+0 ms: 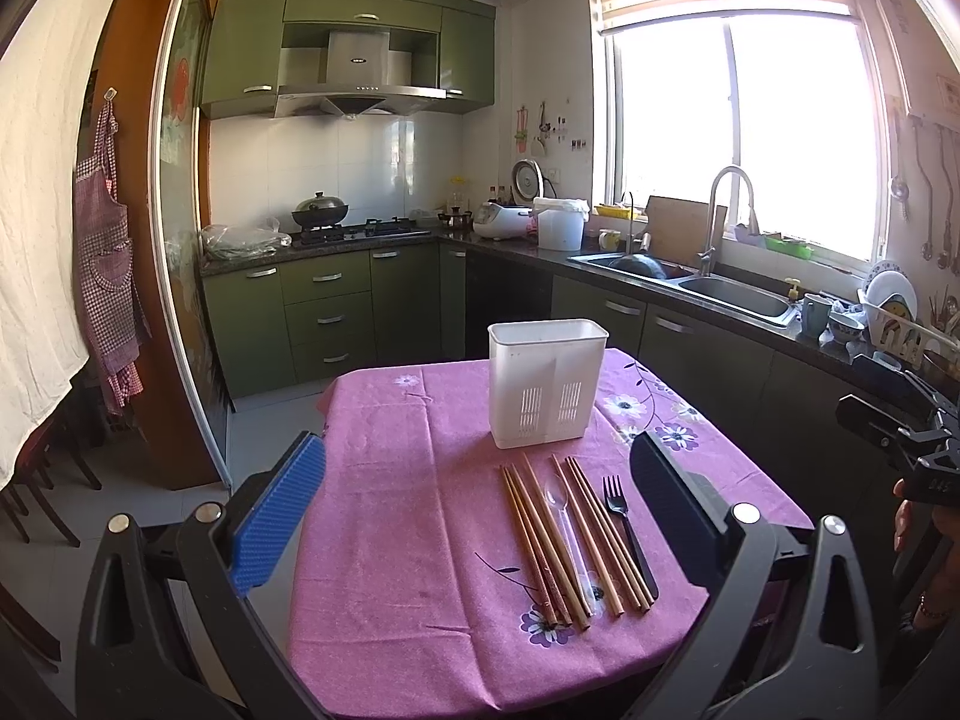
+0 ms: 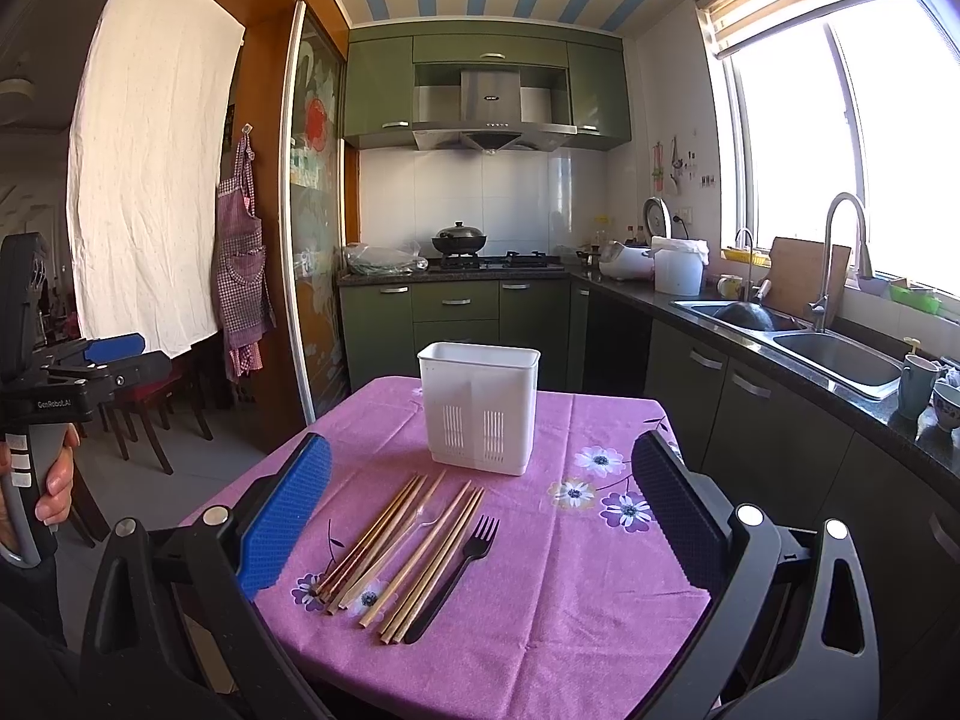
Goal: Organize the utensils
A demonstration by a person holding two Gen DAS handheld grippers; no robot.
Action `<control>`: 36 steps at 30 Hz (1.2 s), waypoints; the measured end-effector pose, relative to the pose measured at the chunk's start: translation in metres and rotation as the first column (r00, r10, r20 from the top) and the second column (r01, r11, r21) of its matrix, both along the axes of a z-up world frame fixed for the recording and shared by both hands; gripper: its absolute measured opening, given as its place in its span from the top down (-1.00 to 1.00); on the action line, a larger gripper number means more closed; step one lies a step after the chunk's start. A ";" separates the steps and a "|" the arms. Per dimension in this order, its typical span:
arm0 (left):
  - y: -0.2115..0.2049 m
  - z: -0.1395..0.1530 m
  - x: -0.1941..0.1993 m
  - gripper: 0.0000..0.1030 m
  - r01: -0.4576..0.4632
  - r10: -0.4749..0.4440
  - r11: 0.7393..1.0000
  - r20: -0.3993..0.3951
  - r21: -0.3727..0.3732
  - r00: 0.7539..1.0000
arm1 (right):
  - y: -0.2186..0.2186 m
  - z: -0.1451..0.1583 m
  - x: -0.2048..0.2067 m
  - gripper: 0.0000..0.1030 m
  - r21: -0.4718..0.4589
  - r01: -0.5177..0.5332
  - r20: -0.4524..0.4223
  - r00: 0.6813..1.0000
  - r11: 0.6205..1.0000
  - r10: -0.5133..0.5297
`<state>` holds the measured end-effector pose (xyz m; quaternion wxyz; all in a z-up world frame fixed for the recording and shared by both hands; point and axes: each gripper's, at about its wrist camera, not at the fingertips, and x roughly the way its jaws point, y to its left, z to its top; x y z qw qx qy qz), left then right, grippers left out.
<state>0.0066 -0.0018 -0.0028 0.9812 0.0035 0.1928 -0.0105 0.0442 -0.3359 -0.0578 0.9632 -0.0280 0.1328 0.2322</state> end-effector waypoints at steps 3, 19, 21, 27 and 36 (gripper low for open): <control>-0.001 -0.001 -0.002 -0.88 -0.002 0.002 1.000 0.002 -0.001 1.000 | -0.001 0.001 0.000 -0.92 0.000 0.000 0.000 1.000 1.000 0.000; -0.002 -0.006 -0.003 -0.88 0.007 -0.007 1.000 -0.004 0.002 1.000 | 0.000 0.002 0.001 -0.92 -0.003 0.000 -0.005 1.000 1.000 0.000; -0.002 -0.006 -0.004 -0.88 0.007 -0.007 1.000 -0.005 0.003 1.000 | 0.000 0.002 0.001 -0.92 -0.003 0.001 -0.006 1.000 1.000 -0.001; -0.002 -0.006 -0.002 -0.88 0.006 -0.006 1.000 -0.007 0.003 1.000 | 0.000 0.001 0.002 -0.92 -0.003 0.000 -0.007 1.000 1.000 0.000; -0.002 -0.007 -0.003 -0.88 0.011 -0.011 1.000 -0.009 0.004 1.000 | 0.000 0.001 0.002 -0.92 -0.003 0.001 -0.007 1.000 1.000 -0.001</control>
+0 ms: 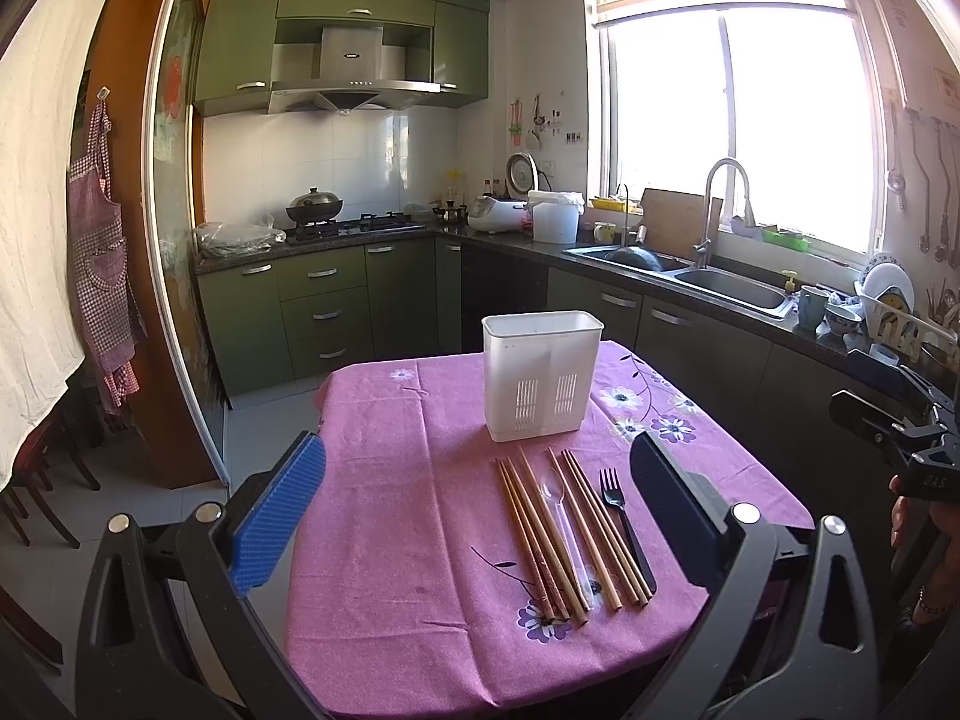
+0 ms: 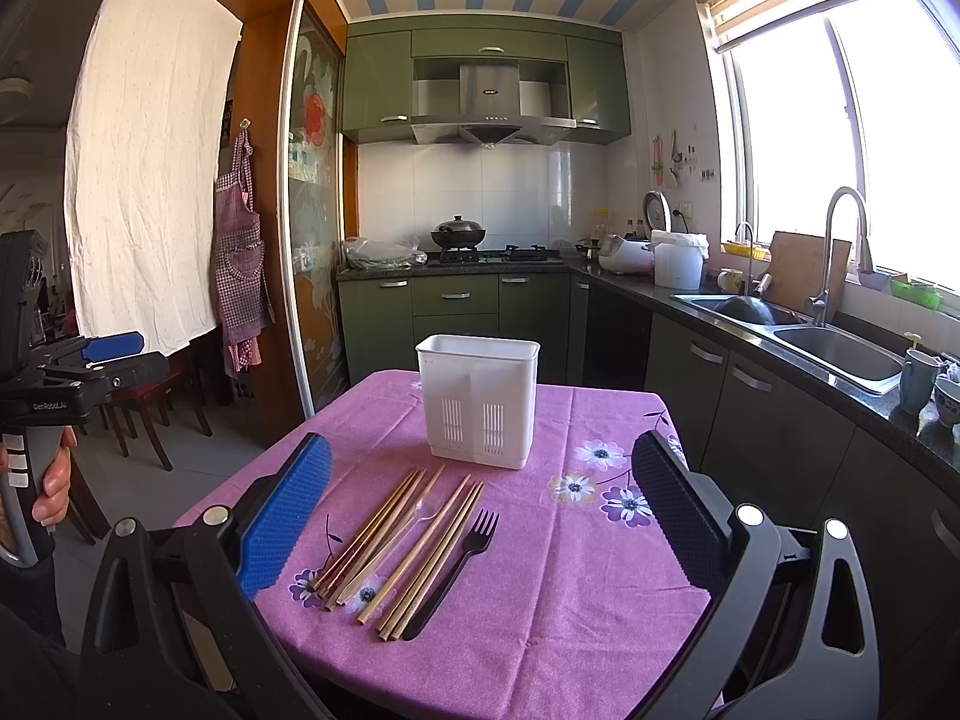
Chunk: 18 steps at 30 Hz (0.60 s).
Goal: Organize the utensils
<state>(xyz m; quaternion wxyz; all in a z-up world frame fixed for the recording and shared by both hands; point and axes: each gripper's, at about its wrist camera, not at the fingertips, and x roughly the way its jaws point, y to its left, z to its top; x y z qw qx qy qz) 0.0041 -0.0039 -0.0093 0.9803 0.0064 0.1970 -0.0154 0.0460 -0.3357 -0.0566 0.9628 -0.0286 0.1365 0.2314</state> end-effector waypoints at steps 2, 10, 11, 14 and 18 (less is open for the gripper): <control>0.000 0.000 0.000 -0.88 0.001 -0.001 1.000 0.000 -0.001 1.000 | 0.000 0.000 0.000 -0.92 -0.001 0.000 -0.001 1.000 1.000 0.000; 0.000 0.000 0.000 -0.88 0.000 0.000 1.000 -0.001 0.000 1.000 | 0.000 -0.001 0.001 -0.92 -0.002 0.000 -0.003 1.000 1.000 0.000; 0.000 0.000 0.000 -0.88 0.000 0.000 1.000 -0.001 0.001 1.000 | 0.000 -0.001 0.001 -0.92 -0.002 0.000 -0.002 1.000 1.000 0.000; 0.000 0.000 0.000 -0.88 0.000 0.000 1.000 -0.001 0.000 1.000 | 0.000 -0.002 0.001 -0.92 -0.002 0.001 -0.004 1.000 1.000 -0.001; 0.000 0.000 0.000 -0.88 0.000 0.000 1.000 -0.001 0.001 1.000 | 0.000 -0.002 0.001 -0.92 -0.001 0.000 -0.005 1.000 1.000 0.000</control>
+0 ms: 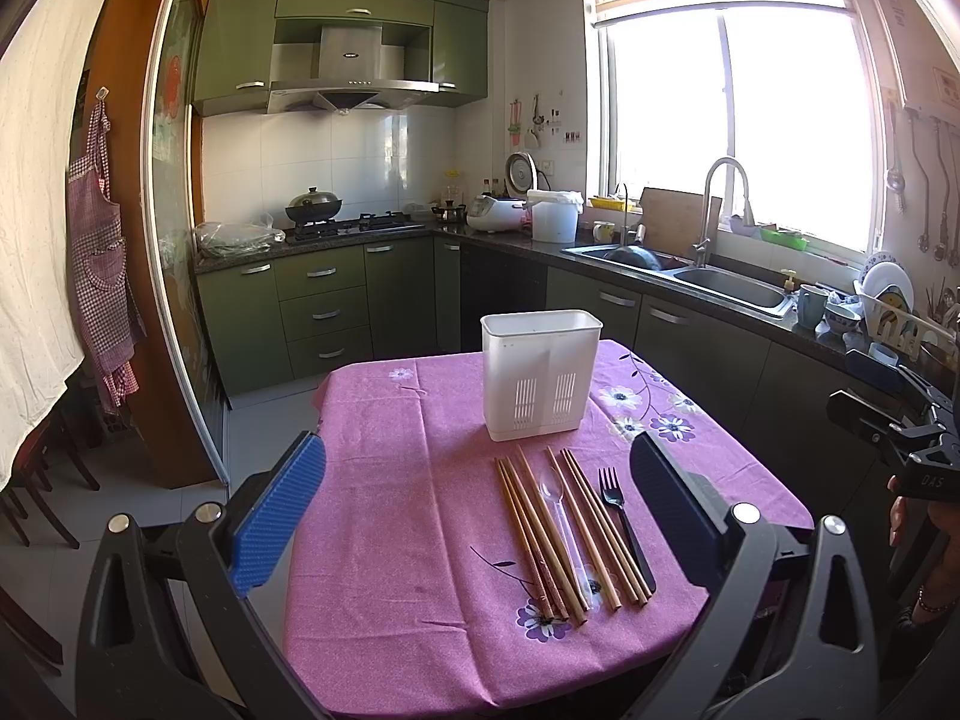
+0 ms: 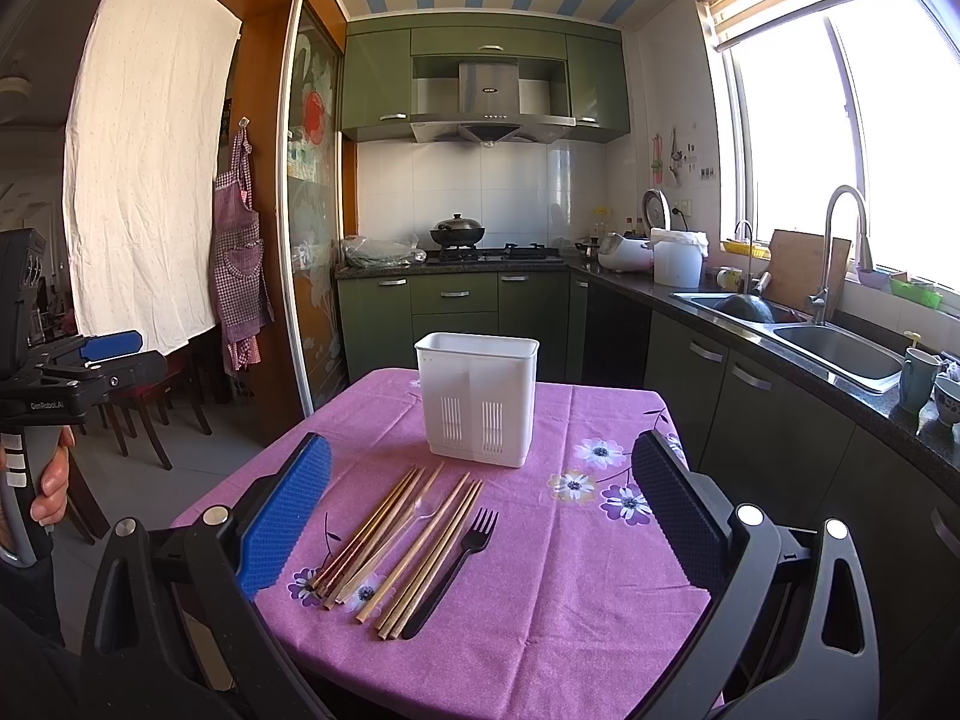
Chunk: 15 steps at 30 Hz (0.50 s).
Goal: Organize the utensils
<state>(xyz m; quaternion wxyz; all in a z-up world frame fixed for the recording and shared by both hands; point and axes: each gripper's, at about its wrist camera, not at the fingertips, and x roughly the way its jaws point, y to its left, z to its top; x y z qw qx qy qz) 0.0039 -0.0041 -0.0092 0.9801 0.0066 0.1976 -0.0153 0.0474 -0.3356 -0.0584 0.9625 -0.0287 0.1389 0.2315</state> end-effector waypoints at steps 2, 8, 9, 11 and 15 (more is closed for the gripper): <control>0.000 0.000 0.000 -0.88 0.000 0.000 1.000 0.000 0.000 1.000 | 0.000 0.000 0.000 -0.92 -0.001 0.000 0.000 1.000 1.000 0.000; 0.000 0.000 0.001 -0.88 0.000 0.000 1.000 -0.004 -0.001 1.000 | 0.000 -0.008 0.007 -0.92 -0.004 -0.002 -0.020 1.000 1.000 0.002; -0.001 -0.002 0.002 -0.88 0.002 -0.002 1.000 -0.007 -0.002 1.000 | 0.001 -0.009 0.012 -0.92 -0.008 -0.006 -0.038 0.999 1.000 0.006; -0.002 -0.005 0.005 -0.88 0.005 -0.006 1.000 -0.021 -0.006 1.000 | 0.002 -0.011 0.019 -0.92 -0.022 -0.009 -0.067 0.998 1.000 0.007; -0.002 -0.016 0.027 -0.88 0.009 -0.012 0.999 -0.098 -0.031 0.995 | 0.009 -0.021 0.043 -0.92 -0.117 0.081 -0.107 0.990 0.990 -0.094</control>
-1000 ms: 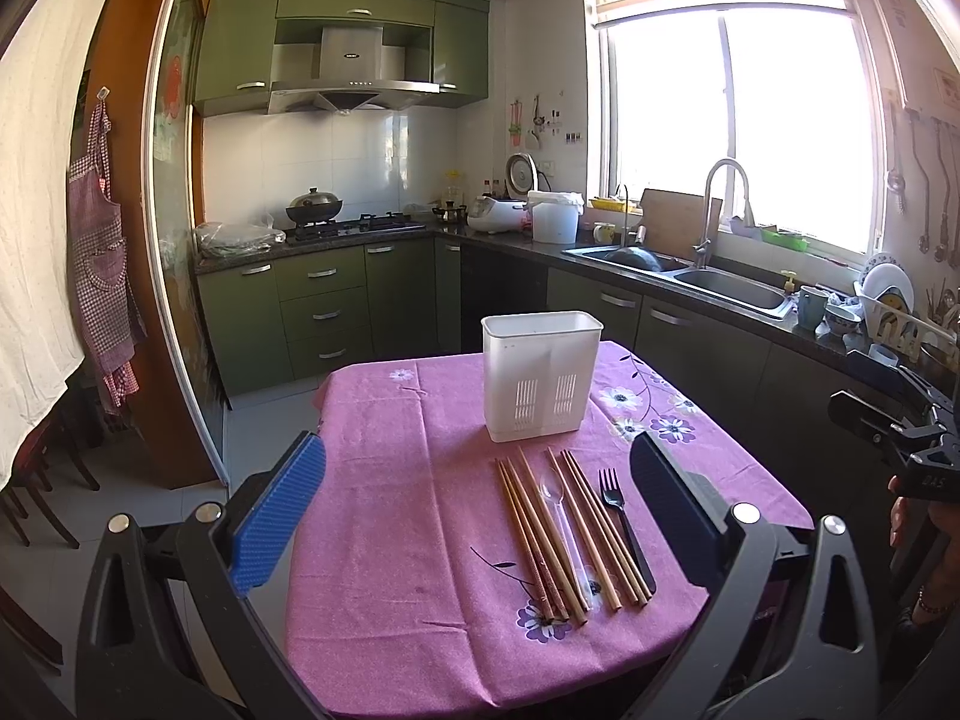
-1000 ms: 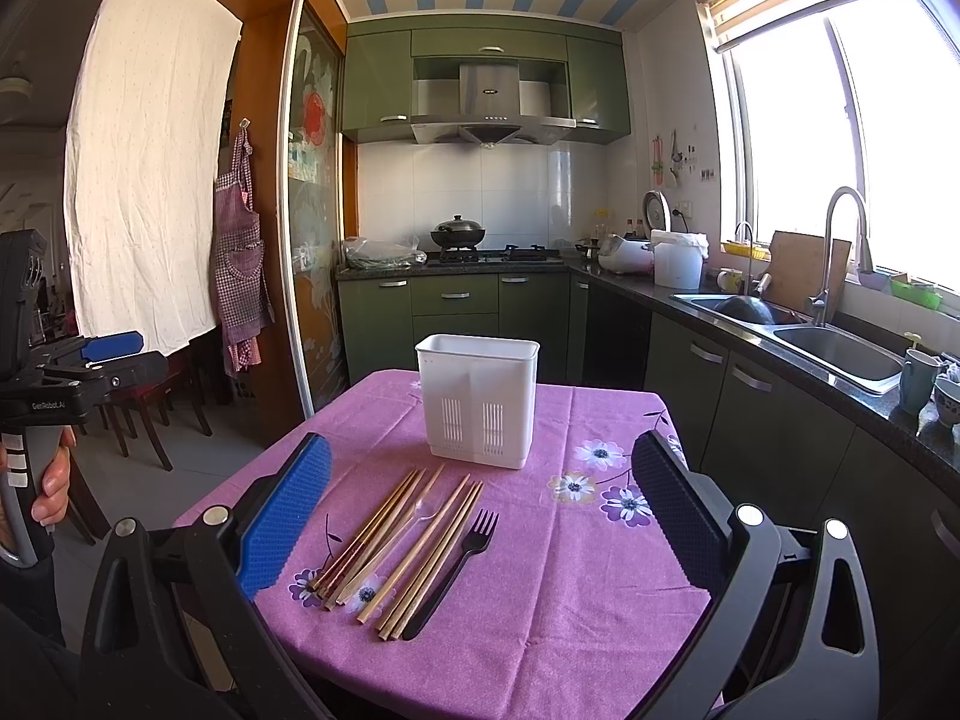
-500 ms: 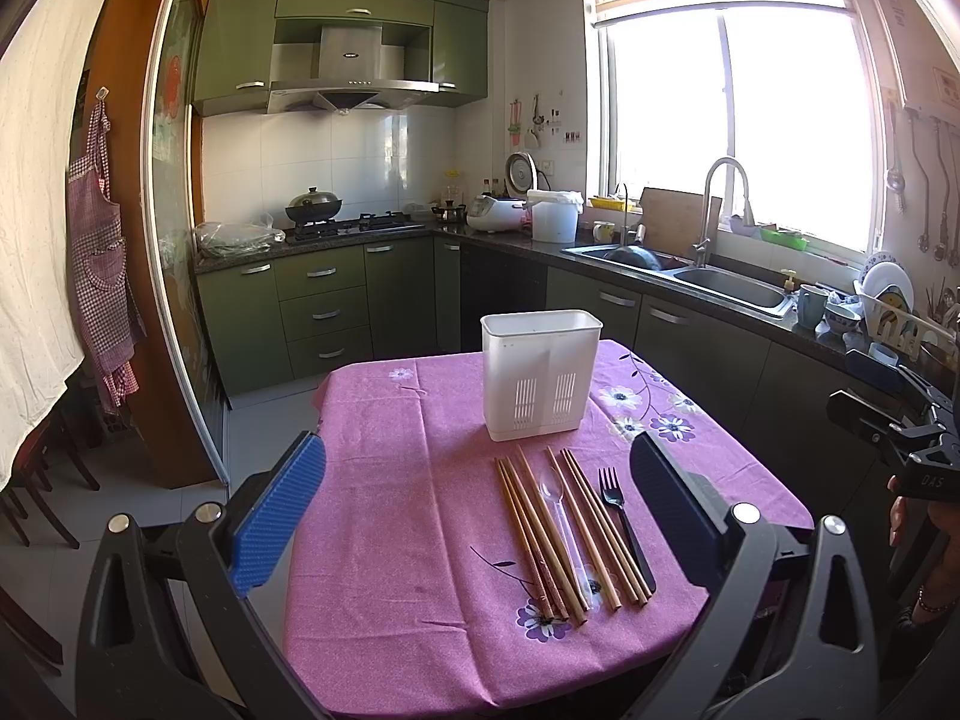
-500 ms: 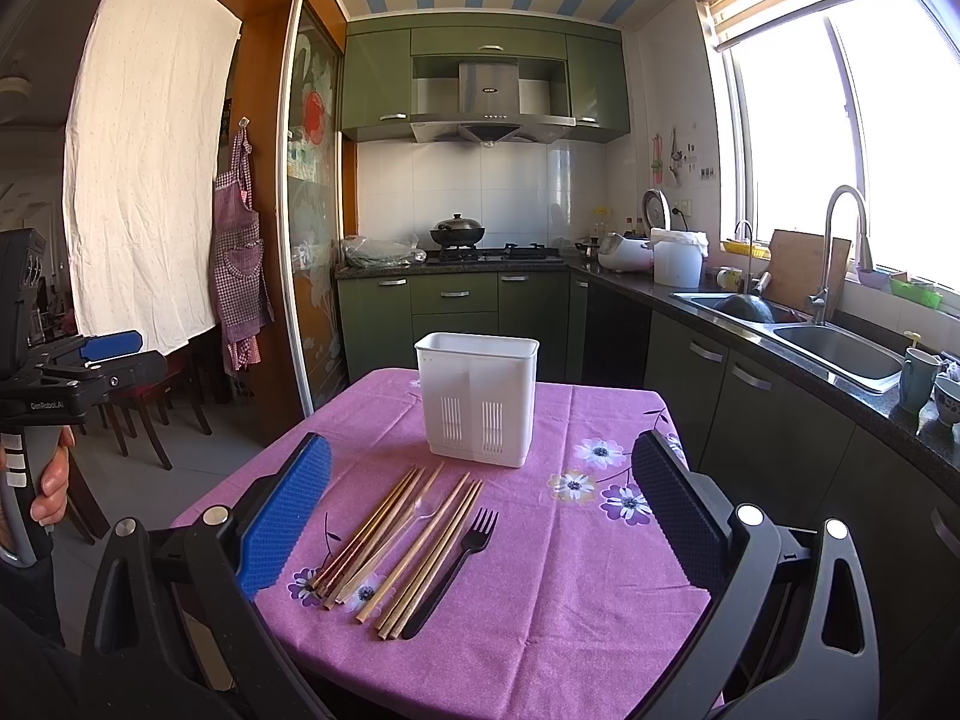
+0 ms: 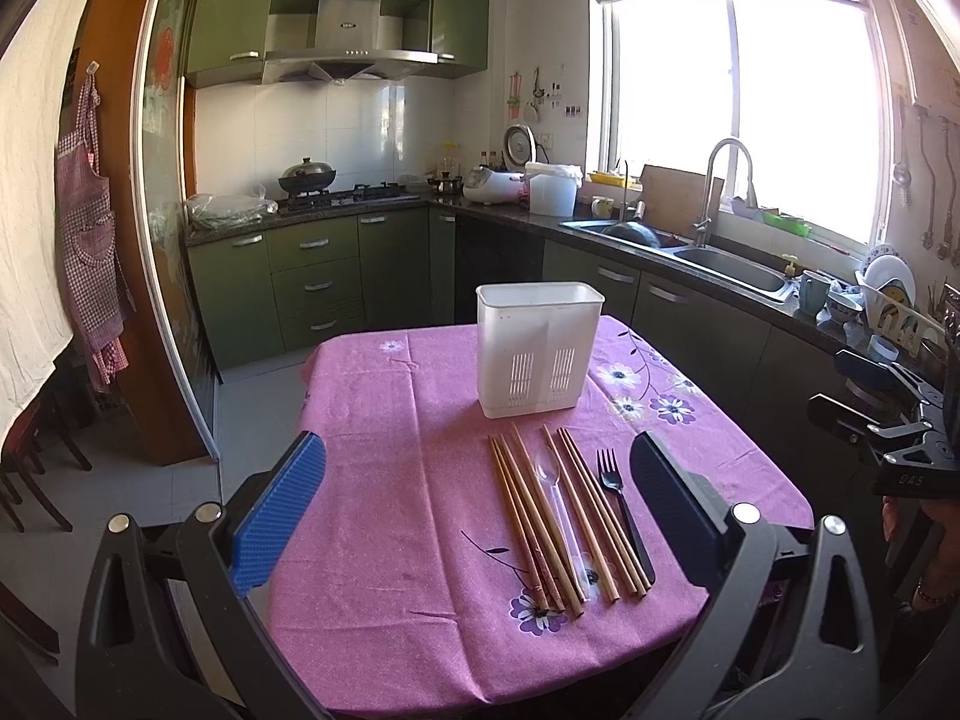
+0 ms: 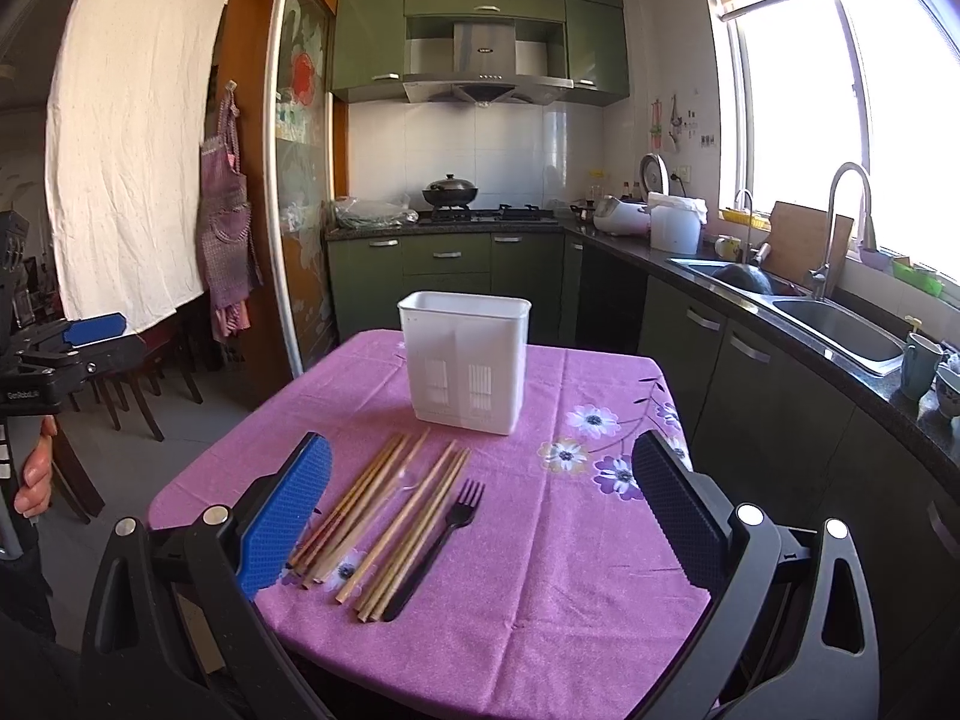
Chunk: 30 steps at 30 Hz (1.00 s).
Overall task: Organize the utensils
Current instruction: 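Lower the left tool onto the clear spoon and close it while the right tool moves toward the black fork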
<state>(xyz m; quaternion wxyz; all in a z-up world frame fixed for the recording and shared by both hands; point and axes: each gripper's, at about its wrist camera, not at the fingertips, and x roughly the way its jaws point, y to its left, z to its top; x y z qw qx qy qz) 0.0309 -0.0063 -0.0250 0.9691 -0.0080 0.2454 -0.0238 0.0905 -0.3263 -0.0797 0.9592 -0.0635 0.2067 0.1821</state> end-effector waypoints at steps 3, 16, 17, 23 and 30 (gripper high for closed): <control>-0.001 -0.015 0.027 -0.88 0.012 -0.015 0.999 -0.085 -0.029 0.996 | 0.008 -0.013 0.026 -0.92 -0.091 0.024 -0.050 0.998 0.996 -0.028; -0.048 -0.093 0.154 -0.39 0.063 -0.074 0.997 -0.445 -0.038 0.893 | 0.016 -0.079 0.140 -0.91 -0.131 0.061 -0.330 0.938 0.989 -0.102; -0.052 -0.097 0.161 -0.31 0.069 -0.079 0.997 -0.469 -0.040 0.879 | 0.016 -0.083 0.144 -0.88 -0.133 0.059 -0.336 0.936 0.989 -0.101; -0.075 -0.122 0.184 0.07 0.110 -0.102 0.994 -0.566 -0.019 0.818 | 0.014 -0.095 0.160 -0.64 -0.157 0.071 -0.358 0.925 0.985 -0.124; -0.084 -0.141 0.202 0.49 0.125 -0.127 0.991 -0.639 -0.047 0.759 | 0.014 -0.102 0.162 -0.59 -0.153 0.063 -0.372 0.921 0.986 -0.117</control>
